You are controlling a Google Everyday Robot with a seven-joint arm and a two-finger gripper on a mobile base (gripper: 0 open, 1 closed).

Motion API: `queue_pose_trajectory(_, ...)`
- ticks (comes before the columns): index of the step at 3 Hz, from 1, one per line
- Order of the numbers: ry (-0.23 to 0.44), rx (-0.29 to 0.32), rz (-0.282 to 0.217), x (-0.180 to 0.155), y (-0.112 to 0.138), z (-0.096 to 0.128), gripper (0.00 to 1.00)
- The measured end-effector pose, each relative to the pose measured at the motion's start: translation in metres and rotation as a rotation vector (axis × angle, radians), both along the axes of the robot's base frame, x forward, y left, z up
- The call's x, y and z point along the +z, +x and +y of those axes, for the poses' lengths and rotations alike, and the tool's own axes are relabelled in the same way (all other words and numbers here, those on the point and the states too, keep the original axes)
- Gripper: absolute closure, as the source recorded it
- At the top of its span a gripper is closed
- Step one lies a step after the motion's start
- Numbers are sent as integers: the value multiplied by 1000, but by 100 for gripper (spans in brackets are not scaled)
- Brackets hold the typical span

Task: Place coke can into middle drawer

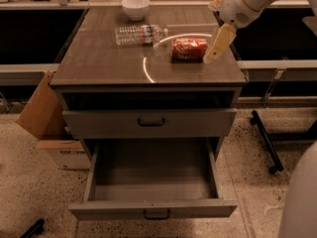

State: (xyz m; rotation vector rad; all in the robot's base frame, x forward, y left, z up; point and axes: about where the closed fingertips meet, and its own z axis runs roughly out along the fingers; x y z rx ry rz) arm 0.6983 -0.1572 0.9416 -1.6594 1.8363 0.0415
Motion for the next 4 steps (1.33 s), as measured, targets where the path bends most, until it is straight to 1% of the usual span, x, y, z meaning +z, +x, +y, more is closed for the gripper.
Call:
queue_pose_trajectory(1,27,36,5,-11,19,16,0)
queue_pose_trajectory(3,46,57,23,-25,38,32,0)
queue_pose_trajectory(4,51,66,44,-35,46,38,0)
